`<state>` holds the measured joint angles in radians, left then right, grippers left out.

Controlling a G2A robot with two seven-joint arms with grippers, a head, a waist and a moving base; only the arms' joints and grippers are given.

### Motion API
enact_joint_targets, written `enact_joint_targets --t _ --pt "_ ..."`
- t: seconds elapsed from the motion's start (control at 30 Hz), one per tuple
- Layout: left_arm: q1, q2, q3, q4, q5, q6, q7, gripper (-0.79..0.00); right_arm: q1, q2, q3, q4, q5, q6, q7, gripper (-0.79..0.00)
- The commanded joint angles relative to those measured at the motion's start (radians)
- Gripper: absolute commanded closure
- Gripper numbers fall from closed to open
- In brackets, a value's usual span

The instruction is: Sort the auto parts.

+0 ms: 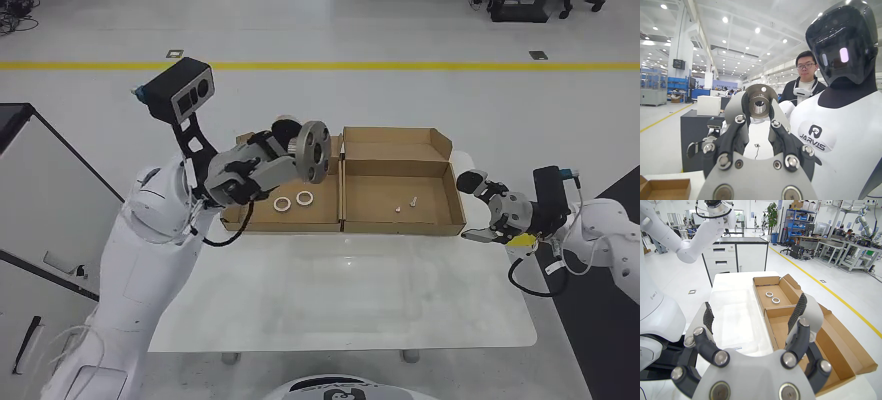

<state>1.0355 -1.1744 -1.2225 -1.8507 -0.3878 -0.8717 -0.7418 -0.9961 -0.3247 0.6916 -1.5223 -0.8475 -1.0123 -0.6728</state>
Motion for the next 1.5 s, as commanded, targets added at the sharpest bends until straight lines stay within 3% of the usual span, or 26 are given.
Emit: enact_joint_targets --t 0.0,0.23,0.63,0.8,1.17,1.47 --pt "-0.044 -0.004 0.009 0.041 0.035 -0.003 0.002 0.0 0.0 0.0 0.0 0.0 0.0 0.0 -0.001 -0.785" --pt "-0.146 -0.011 0.041 0.191 0.237 -0.032 -0.03 0.0 0.0 0.0 0.0 0.0 0.0 0.0 -0.001 -0.785" --pt "-0.173 0.01 0.046 0.286 0.465 -0.064 -0.14 0.0 0.0 0.0 0.0 0.0 0.0 0.0 -0.001 -0.785" --pt "-0.25 0.009 0.085 0.342 0.545 -0.045 -0.162 0.0 0.0 0.0 0.0 0.0 0.0 0.0 -0.001 -0.785" --pt "-0.436 -0.002 0.174 0.566 0.747 -0.008 -0.184 0.0 0.0 0.0 0.0 0.0 0.0 0.0 -0.001 -0.785" --pt "-0.46 0.012 0.233 0.668 0.927 -0.019 -0.188 0.0 0.0 0.0 0.0 0.0 0.0 0.0 -0.001 -0.785"
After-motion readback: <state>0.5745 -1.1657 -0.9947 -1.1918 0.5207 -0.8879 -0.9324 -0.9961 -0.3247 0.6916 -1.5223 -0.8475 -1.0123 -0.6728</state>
